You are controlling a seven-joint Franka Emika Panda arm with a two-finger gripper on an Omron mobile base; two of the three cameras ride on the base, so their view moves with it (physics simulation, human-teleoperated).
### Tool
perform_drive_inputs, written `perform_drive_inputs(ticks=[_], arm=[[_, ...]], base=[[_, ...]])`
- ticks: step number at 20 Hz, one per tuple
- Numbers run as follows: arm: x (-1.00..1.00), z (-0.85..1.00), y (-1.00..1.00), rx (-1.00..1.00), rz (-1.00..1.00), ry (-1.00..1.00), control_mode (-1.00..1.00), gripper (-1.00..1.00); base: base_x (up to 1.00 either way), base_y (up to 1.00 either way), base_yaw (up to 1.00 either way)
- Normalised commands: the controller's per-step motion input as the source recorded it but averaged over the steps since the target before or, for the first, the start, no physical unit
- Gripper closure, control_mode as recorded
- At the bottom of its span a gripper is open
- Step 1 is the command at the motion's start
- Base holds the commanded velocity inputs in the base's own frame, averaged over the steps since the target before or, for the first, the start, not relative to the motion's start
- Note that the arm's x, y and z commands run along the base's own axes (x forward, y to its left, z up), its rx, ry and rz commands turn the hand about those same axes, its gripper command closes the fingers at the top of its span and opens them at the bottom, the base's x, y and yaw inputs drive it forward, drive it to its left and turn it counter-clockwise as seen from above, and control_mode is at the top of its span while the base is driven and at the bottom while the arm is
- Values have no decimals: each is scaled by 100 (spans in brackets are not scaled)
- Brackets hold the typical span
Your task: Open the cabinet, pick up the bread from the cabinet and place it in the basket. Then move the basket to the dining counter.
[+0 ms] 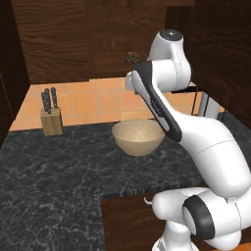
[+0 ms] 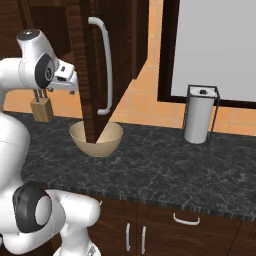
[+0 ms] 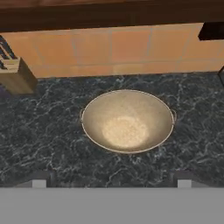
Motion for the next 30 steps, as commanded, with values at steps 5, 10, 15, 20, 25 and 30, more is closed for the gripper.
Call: perform_drive_inputs(ticks=[5, 10, 15, 20, 25, 30], arm=[[43, 50, -1, -7, 11, -47, -100, -100], [24, 57, -6, -9, 1, -36, -100, -100], [43, 49, 0, 0, 0, -4, -100, -100], [51, 5, 0, 0, -2, 11, -100, -100], [64, -12, -8, 0, -1, -4, -100, -100], [73, -3, -13, 0, 0, 1, -100, -100]], base=[[0, 0, 0], [0, 0, 0], [0, 0, 0], [0, 0, 0], [0, 0, 0], [0, 0, 0]])
